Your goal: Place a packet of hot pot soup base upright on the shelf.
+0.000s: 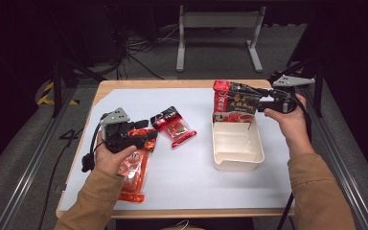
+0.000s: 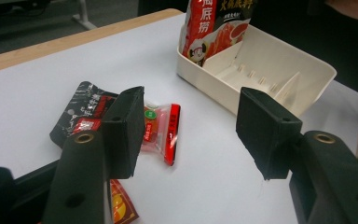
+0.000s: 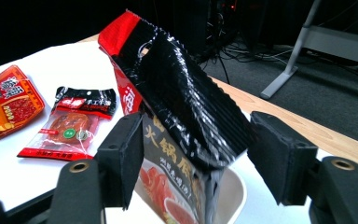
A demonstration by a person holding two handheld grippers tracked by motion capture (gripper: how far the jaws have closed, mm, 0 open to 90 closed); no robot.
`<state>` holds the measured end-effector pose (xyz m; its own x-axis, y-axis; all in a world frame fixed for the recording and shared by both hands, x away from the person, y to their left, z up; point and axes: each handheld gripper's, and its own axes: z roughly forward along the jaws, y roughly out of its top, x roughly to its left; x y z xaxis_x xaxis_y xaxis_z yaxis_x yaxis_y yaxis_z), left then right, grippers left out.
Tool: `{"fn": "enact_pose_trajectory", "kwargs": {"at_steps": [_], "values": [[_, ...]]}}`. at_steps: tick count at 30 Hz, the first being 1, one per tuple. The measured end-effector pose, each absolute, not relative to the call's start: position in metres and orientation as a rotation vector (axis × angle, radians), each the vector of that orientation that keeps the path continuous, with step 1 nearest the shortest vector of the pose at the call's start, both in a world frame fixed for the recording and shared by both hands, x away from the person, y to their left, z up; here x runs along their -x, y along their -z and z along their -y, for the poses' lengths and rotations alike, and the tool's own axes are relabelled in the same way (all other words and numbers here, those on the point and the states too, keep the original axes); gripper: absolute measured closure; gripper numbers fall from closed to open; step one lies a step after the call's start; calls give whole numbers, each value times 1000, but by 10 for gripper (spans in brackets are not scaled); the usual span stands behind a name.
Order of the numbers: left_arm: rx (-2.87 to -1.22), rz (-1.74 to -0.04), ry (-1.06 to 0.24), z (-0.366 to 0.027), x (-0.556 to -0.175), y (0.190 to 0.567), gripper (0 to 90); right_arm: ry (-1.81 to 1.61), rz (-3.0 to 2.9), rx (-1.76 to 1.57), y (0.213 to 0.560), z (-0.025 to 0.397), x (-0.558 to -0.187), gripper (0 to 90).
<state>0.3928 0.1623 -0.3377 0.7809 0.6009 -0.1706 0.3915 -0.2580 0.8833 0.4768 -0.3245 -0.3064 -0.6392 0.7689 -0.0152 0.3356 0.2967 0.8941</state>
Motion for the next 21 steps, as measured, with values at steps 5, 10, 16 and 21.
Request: {"fn": "enact_pose_trajectory", "kwargs": {"at_steps": [5,10,16,21], "values": [[-1910,-756,-270,-169,-394,334,392,-1304,-2112,-1016,303,332,-466,349],[-1910,-786,-285,-178,-395,331,376,-1321,-2082,-1028,302,338,-455,348],[-1920,-801,-338,-191,-399,326,381,-1269,-2098,-1070,304,347,-439,357],[-1922,-821,-360,-203,-402,322,381,-1282,-2089,-1063,309,351,-428,358]]}}
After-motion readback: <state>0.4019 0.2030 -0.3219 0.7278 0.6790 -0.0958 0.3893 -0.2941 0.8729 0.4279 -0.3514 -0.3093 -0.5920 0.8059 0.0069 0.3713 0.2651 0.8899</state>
